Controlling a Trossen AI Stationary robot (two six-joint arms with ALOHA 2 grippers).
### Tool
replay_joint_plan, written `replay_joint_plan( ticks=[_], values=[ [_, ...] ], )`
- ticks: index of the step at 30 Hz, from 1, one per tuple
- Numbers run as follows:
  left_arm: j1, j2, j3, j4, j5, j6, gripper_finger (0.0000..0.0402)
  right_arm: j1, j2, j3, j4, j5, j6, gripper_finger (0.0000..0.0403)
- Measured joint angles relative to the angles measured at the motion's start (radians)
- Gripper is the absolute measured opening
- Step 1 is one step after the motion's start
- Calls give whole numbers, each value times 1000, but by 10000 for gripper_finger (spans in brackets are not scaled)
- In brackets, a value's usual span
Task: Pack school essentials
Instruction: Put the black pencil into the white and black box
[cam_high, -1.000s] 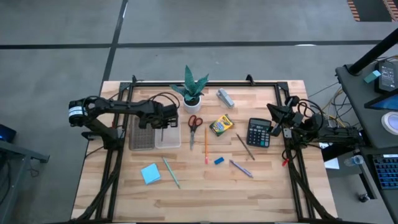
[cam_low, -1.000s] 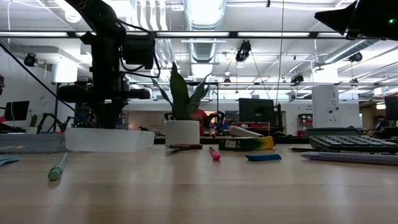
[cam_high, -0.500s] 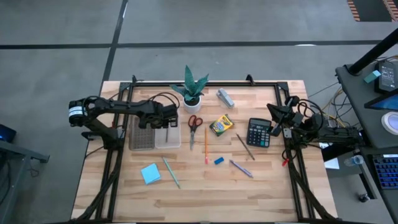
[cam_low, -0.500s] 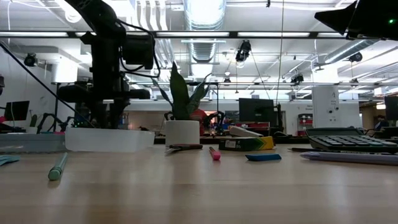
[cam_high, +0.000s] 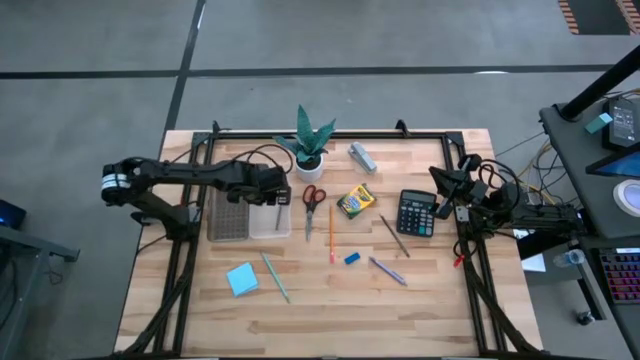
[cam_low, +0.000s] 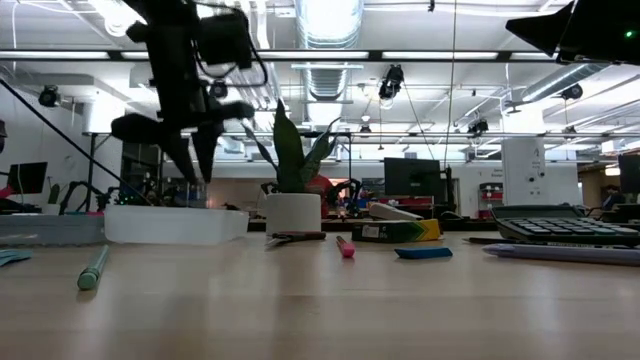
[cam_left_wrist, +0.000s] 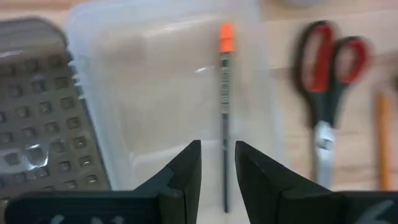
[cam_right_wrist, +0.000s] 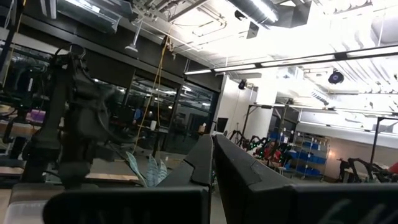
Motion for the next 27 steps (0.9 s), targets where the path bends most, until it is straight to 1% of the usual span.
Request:
replay_joint_plan(
  ticks=[8, 10, 13, 17, 20, 23, 27],
  values=[
    [-158, -110, 7, 34, -29, 11, 80, 0, 0, 0, 0, 0, 5, 9],
    [-194, -128, 6, 41, -33, 68, 80, 0, 0, 0, 0, 0, 14, 9],
    [-240, -142, 6, 72, -46, 243, 80, 0, 0, 0, 1, -1, 21, 9],
    [-285, -145, 4, 124, -80, 499, 80, 0, 2, 0, 30, -4, 68, 9],
    [-307, -138, -16, 203, -98, 680, 80, 0, 2, 1, 51, -15, 114, 9],
    [-329, -137, -43, 276, -133, 840, 80, 0, 7, 6, 52, -55, 167, 9],
    [-358, -142, -90, 427, -194, 1042, 80, 0, 21, 8, 46, -124, 276, 9]
  ],
)
